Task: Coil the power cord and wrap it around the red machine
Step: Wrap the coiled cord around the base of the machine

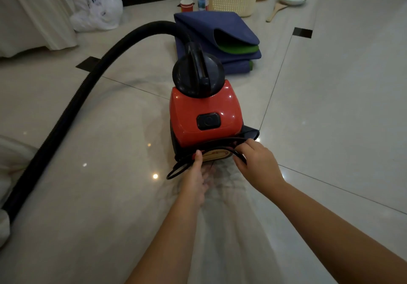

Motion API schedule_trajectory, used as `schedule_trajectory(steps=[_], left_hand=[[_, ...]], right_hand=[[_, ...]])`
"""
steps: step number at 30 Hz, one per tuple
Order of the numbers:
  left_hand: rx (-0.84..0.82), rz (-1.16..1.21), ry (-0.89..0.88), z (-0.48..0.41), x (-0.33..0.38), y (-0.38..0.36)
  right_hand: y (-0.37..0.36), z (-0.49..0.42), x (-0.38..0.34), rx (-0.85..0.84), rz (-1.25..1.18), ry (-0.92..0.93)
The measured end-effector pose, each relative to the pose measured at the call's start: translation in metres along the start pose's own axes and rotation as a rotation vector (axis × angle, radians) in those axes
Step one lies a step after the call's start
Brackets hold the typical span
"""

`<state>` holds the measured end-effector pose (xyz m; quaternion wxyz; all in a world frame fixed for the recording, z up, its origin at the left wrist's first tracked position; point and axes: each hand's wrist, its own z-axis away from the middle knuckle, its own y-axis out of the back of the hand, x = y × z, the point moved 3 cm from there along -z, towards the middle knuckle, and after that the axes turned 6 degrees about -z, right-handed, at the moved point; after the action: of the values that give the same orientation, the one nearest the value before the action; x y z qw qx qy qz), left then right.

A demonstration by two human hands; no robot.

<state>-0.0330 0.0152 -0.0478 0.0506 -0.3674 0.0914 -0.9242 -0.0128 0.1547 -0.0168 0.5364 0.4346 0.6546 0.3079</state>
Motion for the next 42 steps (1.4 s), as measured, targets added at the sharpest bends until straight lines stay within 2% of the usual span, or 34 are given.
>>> schedule_trajectory(steps=[5, 7, 8, 11, 15, 18, 22, 28, 36, 42], left_hand=[[0.057, -0.005, -0.068, -0.004, 0.001, 0.0], [0.168, -0.028, -0.103, -0.006, -0.001, 0.007], [0.237, -0.064, -0.122, -0.007, -0.003, 0.013], [0.314, -0.084, -0.192, -0.008, -0.007, 0.025], [0.22, -0.103, -0.238, -0.01, -0.002, 0.03], [0.217, -0.133, -0.281, -0.011, -0.001, 0.03], [0.257, -0.078, -0.304, -0.012, -0.003, 0.029], [0.214, 0.132, -0.221, -0.013, -0.002, 0.019], [0.245, 0.23, -0.204, -0.017, 0.004, 0.014], [0.282, 0.166, -0.188, -0.022, 0.005, 0.013]], right_hand=[[0.009, -0.003, 0.004, -0.036, -0.259, -0.285], [0.012, -0.003, 0.005, -0.06, -0.356, -0.322], [0.012, -0.004, 0.005, -0.127, -0.374, -0.316], [0.003, -0.004, 0.007, -0.374, -0.373, -0.293], [-0.009, -0.008, 0.009, -0.464, -0.228, -0.323], [-0.017, -0.013, 0.009, -0.367, -0.115, -0.371], [-0.022, -0.007, 0.008, -0.24, -0.285, -0.436], [-0.028, 0.0, 0.013, -0.124, -0.46, -0.507], [-0.025, 0.0, 0.011, -0.042, -0.587, -0.531], [-0.025, -0.004, 0.012, 0.016, -0.664, -0.623]])
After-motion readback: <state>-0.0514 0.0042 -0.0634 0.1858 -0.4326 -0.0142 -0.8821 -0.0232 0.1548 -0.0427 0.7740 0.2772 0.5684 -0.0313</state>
